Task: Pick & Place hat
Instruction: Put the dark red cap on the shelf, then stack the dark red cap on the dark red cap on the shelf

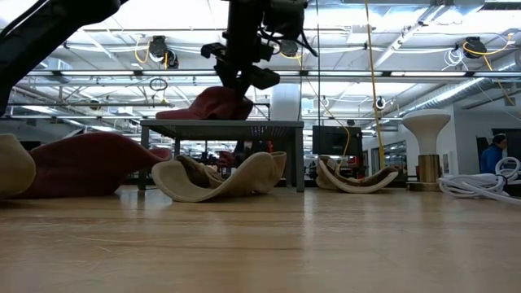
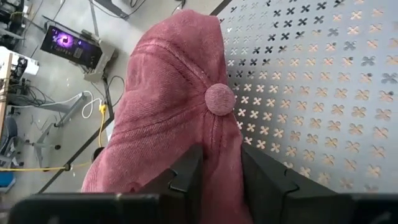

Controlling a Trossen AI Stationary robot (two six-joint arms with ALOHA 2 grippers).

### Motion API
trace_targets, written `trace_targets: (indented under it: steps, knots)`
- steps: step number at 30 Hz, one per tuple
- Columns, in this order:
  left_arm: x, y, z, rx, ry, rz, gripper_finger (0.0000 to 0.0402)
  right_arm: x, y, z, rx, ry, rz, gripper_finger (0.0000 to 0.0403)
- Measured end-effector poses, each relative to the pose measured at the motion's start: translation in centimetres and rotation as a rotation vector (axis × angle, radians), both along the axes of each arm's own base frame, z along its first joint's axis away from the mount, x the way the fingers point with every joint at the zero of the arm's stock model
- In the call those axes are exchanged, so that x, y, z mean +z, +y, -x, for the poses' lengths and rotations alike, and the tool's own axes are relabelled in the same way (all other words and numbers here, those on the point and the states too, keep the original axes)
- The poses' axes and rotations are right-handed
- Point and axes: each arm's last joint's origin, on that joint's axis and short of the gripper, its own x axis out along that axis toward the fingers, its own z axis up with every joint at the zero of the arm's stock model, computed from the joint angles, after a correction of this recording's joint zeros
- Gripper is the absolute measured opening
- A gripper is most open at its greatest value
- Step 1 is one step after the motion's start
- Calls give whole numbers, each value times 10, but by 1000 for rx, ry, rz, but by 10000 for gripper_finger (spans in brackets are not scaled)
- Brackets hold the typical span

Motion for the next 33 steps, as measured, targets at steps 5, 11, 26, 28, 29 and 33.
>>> trace_targets:
  steps: [5,11,26,28,29,33]
  knots:
    - [0,-1,0,-7,1,4,79,0,0,0,0,-6,16,201]
    - [3,-1,-1,-7,-12,3,89,0,0,0,-1,-8,25,201]
    - [28,-6,-3,-71,-66,-21,239,0,0,0,-1,-16,49,201]
    - [33,-8,-5,-97,-93,-25,247,0,0,0,-1,-15,49,201]
    - [36,-10,-5,-110,-109,-18,250,0,0,0,-1,-15,49,201]
    - [52,-18,-3,-158,-205,31,260,0,0,0,-1,-15,48,201]
